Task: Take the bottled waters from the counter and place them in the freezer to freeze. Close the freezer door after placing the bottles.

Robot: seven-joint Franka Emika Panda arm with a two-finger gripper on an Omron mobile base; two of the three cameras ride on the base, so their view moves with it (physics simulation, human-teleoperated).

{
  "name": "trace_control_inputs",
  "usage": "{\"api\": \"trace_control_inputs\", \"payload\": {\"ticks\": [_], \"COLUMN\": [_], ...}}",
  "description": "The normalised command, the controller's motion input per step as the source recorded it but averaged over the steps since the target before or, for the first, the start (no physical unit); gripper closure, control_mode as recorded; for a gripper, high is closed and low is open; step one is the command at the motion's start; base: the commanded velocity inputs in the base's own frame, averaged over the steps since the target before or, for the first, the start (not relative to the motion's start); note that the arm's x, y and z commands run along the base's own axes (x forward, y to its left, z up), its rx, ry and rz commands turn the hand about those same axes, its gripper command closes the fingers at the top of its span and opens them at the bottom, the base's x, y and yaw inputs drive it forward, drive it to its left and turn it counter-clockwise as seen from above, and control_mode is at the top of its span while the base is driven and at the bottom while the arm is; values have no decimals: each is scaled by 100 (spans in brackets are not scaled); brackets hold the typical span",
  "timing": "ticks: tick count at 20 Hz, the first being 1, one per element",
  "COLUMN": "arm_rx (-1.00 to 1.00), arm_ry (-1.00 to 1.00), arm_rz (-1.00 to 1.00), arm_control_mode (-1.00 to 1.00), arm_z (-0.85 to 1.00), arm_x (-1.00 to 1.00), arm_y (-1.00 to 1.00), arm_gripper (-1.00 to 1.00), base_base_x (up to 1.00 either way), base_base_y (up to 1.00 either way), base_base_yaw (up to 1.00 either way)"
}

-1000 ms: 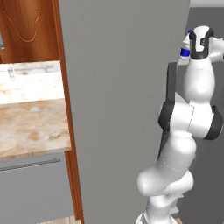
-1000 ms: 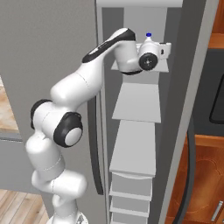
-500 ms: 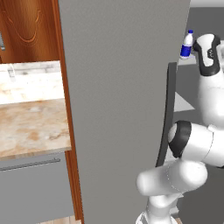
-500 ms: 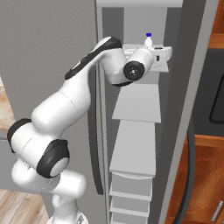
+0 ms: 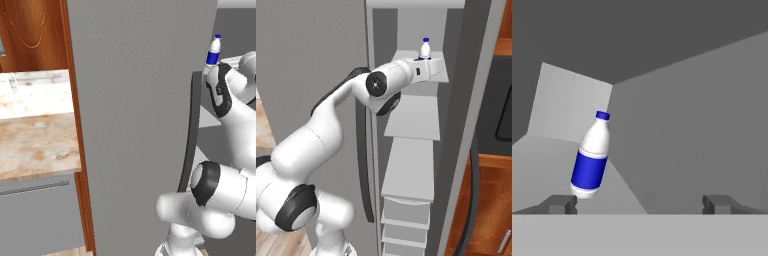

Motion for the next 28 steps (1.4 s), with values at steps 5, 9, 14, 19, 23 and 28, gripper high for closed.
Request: {"api": "trace_control_inputs", "payload": {"ticks": [5,9,14,19,23,28], "arm_rx": [23,33,43,32,15,0], "arm_ry": [31,34,21,-3,-3,12], "arm_rz": [-11,-8,-8,-7,-2,14], "arm_control_mode": [-100,-100,-100,-100,-100,-100], "arm_z": [47,37,-5,-73,-81,-34], "arm_x": [-61,-52,-67,-74,-53,-33], "arm_y": [7,28,59,53,63,46], "arm_gripper": [-100,-100,-100,-100,-100,-100], "base_base_x": [0,0,0,0,0,0], "base_base_y": [0,0,0,0,0,0], "base_base_yaw": [0,0,0,0,0,0]}}
